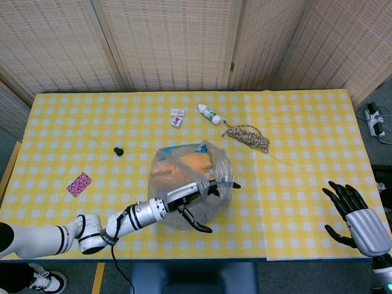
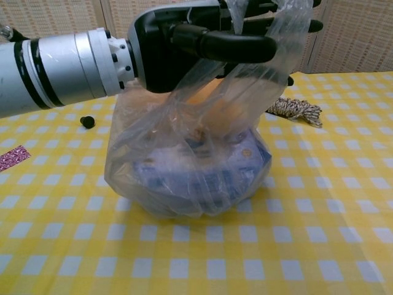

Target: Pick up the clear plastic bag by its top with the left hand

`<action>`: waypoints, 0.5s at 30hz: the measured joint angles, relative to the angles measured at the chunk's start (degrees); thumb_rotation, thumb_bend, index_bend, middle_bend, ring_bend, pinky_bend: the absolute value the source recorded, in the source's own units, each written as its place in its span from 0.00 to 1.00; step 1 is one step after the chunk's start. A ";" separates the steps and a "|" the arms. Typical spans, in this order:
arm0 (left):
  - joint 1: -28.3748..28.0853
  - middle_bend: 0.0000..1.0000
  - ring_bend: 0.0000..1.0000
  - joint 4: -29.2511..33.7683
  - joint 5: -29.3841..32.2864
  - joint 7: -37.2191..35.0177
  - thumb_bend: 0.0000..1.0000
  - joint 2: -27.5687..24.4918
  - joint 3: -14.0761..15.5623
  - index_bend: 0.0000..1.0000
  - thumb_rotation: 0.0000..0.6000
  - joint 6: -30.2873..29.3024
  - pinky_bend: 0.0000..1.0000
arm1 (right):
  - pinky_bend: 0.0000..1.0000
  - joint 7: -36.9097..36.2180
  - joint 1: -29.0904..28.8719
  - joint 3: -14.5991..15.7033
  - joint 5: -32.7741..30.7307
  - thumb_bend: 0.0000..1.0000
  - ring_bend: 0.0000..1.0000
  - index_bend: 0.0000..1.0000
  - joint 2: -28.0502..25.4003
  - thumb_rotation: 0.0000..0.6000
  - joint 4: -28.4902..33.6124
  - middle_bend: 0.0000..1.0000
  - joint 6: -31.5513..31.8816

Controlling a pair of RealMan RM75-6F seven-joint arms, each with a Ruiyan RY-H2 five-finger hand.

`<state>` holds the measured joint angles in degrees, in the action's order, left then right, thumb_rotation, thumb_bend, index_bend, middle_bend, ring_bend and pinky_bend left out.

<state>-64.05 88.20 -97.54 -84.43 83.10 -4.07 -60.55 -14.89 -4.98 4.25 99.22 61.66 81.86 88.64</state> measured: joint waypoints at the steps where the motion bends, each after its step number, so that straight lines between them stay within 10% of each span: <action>1: -0.15 0.15 0.10 0.38 0.03 -0.10 0.10 -0.27 -0.15 0.17 1.00 0.06 0.27 | 0.00 -0.03 -0.02 0.01 0.04 0.34 0.00 0.00 0.01 1.00 -0.02 0.00 -0.03; 15: -1.28 0.15 0.09 6.45 2.91 -3.89 0.10 -4.53 -1.70 0.15 1.00 2.32 0.28 | 0.00 0.14 0.13 0.15 0.54 0.34 0.00 0.00 0.08 1.00 0.16 0.00 0.42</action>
<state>-65.33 94.65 -94.63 -88.32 78.57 -5.77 -58.23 -14.75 -4.85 4.40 99.76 61.74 82.02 89.07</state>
